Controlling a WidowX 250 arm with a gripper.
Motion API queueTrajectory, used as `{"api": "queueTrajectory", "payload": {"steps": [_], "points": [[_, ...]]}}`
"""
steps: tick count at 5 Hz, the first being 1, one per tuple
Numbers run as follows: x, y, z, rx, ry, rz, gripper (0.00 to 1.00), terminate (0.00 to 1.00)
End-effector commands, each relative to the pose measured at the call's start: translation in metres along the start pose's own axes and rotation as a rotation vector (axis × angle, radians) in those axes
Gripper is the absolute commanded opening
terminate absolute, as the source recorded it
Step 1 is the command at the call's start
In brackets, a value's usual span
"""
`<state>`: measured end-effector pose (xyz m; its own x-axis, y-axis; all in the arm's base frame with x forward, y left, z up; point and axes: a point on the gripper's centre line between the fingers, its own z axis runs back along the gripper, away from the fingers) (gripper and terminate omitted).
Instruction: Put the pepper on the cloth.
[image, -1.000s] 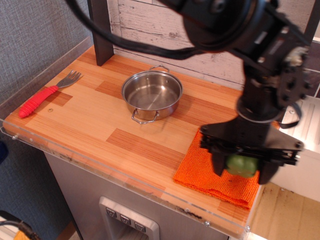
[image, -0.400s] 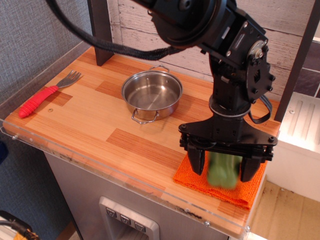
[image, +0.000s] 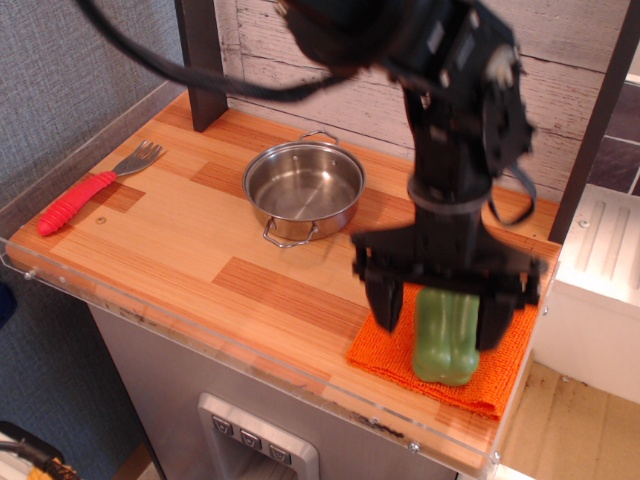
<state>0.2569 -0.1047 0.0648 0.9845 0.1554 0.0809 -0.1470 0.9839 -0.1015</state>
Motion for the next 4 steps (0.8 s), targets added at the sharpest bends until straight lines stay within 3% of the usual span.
{"api": "queueTrajectory", "payload": {"steps": [1,3,4], "points": [[0.005,0.037,0.073,-0.040,-0.089,-0.068,1.00,0.00],[0.017,0.076,0.075,-0.001,-0.044,-0.138,1.00,0.00],[0.016,0.085,0.080,0.080,-0.020,-0.114,1.00,0.00]]}}
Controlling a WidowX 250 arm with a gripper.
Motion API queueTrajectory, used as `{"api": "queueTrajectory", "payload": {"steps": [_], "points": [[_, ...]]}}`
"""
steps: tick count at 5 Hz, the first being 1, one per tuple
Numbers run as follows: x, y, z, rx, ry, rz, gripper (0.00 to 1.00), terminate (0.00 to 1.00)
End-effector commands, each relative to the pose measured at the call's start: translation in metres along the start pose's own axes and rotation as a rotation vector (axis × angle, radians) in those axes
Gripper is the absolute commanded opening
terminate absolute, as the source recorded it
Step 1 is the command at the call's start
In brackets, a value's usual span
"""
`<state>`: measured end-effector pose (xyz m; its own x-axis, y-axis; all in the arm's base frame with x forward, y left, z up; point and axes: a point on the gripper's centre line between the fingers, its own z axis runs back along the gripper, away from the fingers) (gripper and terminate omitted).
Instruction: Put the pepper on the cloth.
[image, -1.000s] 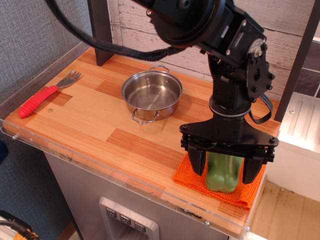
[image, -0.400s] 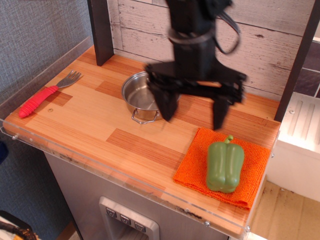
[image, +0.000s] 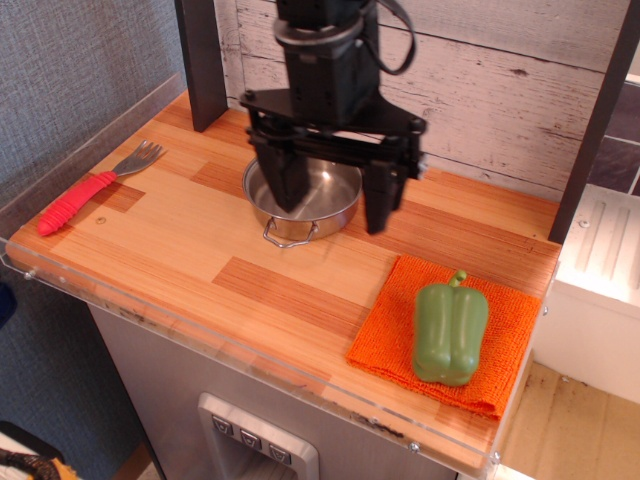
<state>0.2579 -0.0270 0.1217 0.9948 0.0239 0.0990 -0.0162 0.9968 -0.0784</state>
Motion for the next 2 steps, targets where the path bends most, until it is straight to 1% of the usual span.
{"api": "queueTrajectory", "payload": {"steps": [1,2], "points": [[-0.0031,0.0144,0.0168,0.070,-0.009,0.019,1.00,0.00],[-0.0031,0.0144,0.0168,0.070,-0.009,0.019,1.00,1.00]]}}
